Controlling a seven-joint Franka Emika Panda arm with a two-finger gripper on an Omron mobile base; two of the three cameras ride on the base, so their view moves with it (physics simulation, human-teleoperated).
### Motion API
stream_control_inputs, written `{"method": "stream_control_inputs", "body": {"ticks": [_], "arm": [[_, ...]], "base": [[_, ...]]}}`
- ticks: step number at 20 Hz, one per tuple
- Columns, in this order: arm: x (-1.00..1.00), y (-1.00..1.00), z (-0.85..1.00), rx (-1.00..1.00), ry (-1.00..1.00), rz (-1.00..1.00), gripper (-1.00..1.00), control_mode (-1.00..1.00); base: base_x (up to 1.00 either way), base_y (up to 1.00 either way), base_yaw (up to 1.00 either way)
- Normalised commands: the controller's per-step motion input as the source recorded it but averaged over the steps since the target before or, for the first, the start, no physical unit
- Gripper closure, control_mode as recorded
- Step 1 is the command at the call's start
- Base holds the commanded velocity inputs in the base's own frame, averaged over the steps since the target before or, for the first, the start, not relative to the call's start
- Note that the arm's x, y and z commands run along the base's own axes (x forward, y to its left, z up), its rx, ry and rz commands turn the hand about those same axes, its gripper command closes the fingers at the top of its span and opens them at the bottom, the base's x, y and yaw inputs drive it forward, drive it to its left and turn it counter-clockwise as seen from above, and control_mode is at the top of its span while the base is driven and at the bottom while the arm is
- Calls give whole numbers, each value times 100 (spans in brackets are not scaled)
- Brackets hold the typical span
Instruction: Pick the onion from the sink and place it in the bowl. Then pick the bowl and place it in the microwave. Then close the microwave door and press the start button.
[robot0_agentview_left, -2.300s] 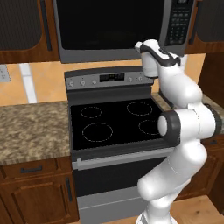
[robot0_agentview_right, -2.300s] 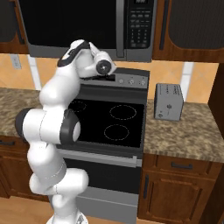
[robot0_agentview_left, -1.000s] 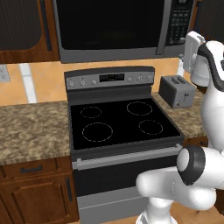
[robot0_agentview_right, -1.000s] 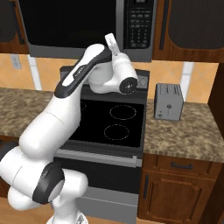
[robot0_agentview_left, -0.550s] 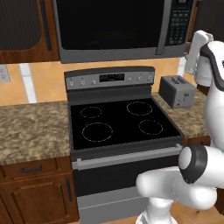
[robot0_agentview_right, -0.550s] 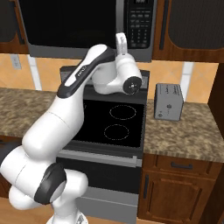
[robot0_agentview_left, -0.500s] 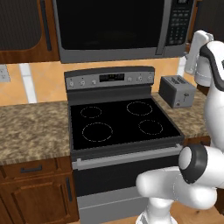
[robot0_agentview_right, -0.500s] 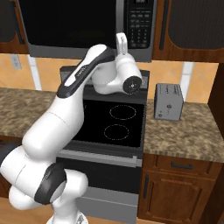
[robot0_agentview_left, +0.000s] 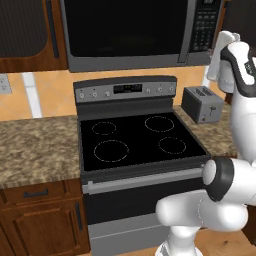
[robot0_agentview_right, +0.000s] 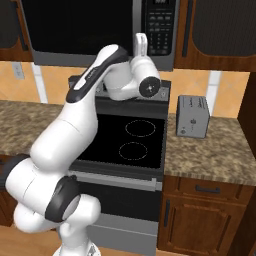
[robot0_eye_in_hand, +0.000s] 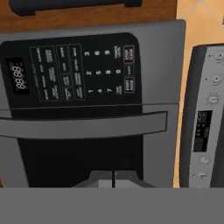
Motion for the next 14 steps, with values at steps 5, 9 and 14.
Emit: {"method": "stream_control_inputs", "body": {"ticks": [5, 9, 14], "arm": [[47, -7, -1, 0, 0, 0, 100, -100], [28, -21, -5, 0, 0, 0, 100, -100], [40, -3, -9, 0, 0, 0, 100, -100]], "base": [[0, 0, 0], [0, 0, 0], [0, 0, 0]]}}
